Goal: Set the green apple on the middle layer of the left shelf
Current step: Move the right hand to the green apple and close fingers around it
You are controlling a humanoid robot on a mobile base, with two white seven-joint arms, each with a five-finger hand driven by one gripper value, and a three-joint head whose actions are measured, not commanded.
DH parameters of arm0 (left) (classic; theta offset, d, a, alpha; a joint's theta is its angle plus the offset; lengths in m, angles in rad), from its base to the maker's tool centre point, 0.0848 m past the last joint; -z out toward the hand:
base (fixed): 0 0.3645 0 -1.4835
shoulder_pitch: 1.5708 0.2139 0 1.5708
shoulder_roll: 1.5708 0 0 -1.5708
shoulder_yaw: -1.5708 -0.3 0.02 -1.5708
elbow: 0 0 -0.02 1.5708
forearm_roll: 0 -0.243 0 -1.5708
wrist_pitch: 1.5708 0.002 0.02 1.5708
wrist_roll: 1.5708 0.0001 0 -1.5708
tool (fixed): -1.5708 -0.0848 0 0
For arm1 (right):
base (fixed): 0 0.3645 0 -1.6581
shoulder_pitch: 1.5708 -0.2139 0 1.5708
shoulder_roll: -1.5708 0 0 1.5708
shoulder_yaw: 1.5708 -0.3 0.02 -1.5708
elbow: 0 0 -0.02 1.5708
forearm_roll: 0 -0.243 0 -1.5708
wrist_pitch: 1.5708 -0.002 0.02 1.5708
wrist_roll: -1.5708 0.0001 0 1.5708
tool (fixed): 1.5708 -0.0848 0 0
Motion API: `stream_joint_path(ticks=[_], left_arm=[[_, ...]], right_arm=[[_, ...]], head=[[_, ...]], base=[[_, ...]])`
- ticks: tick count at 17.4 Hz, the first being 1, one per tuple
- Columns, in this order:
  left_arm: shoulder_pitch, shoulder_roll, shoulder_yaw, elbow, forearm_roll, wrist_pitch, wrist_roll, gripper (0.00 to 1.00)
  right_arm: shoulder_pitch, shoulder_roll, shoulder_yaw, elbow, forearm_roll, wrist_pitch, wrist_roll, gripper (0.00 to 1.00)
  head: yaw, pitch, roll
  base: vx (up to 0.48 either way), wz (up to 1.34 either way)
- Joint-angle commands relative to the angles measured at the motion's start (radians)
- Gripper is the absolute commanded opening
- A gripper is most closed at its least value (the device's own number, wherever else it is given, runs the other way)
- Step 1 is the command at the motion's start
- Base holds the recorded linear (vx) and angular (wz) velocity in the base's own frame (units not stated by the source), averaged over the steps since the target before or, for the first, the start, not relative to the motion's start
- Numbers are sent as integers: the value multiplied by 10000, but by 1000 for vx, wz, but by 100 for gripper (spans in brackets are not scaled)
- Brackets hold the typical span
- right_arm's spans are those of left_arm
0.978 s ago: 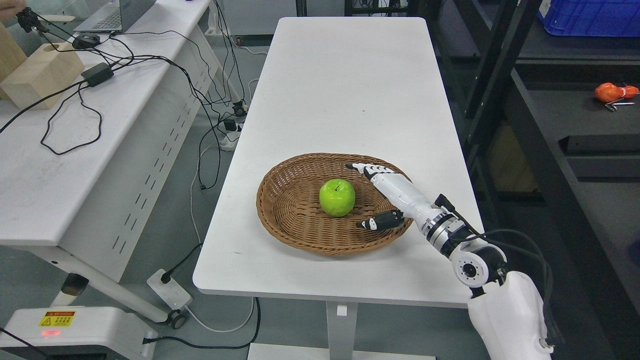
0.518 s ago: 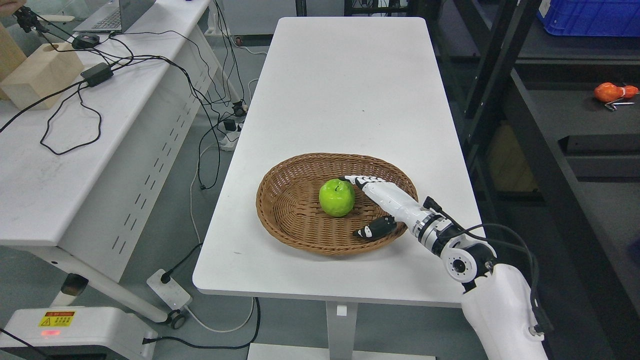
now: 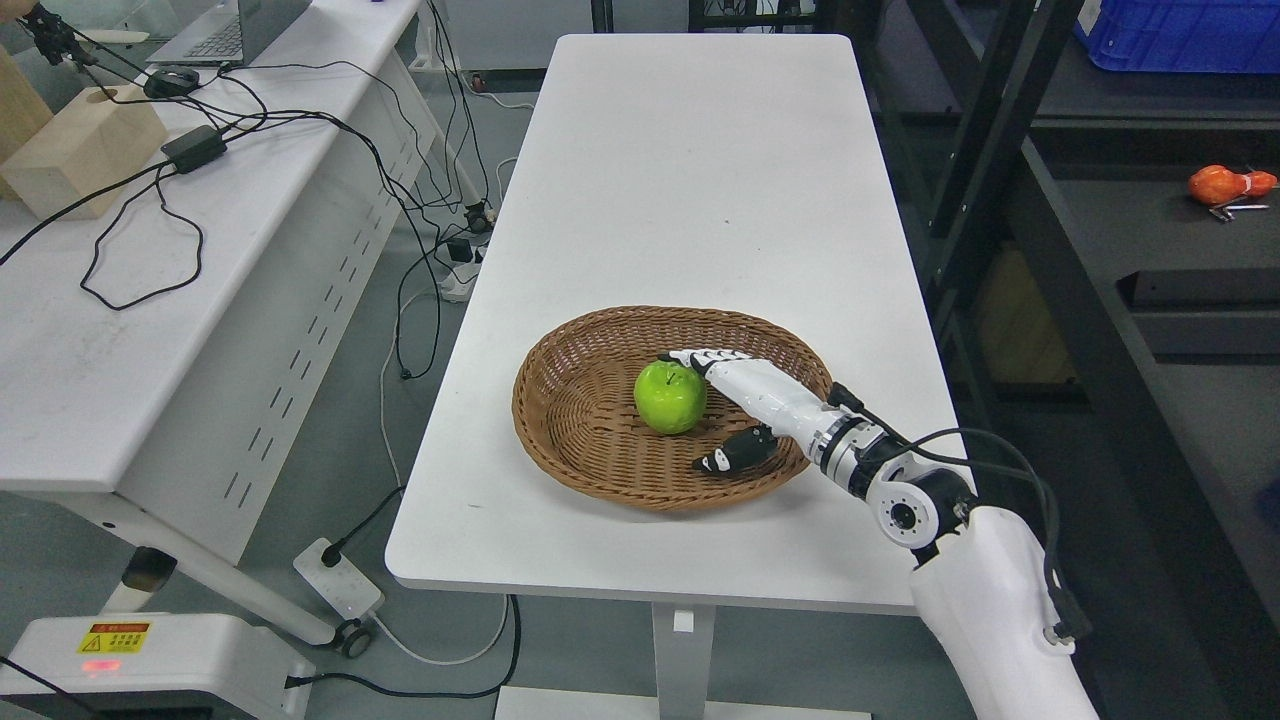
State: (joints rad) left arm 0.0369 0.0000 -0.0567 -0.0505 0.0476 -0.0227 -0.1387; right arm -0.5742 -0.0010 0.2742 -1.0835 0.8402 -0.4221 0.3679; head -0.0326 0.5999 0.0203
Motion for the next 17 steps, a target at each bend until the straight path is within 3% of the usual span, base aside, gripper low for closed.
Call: stream_joint_path(ticks=[1, 7, 10, 17], left_arm=[[-1, 175, -1, -1, 0, -34, 7, 100], [-1, 175, -1, -1, 0, -34, -8, 100], [-1, 175, -1, -1, 0, -34, 7, 100], [-1, 175, -1, -1, 0, -19, 7, 100]], right_arm=[[-271, -164, 402, 327, -686, -456, 3, 100], [-853, -164, 1091, 1031, -670, -106, 3, 100], [-1221, -164, 1980, 1660, -686, 584, -150, 100], [-1207, -164, 2120, 1678, -670, 386, -104, 100]], head=[[0, 0, 0], [0, 0, 0], [0, 0, 0], [0, 0, 0]], base=[[0, 0], [0, 0], [0, 0], [0, 0]])
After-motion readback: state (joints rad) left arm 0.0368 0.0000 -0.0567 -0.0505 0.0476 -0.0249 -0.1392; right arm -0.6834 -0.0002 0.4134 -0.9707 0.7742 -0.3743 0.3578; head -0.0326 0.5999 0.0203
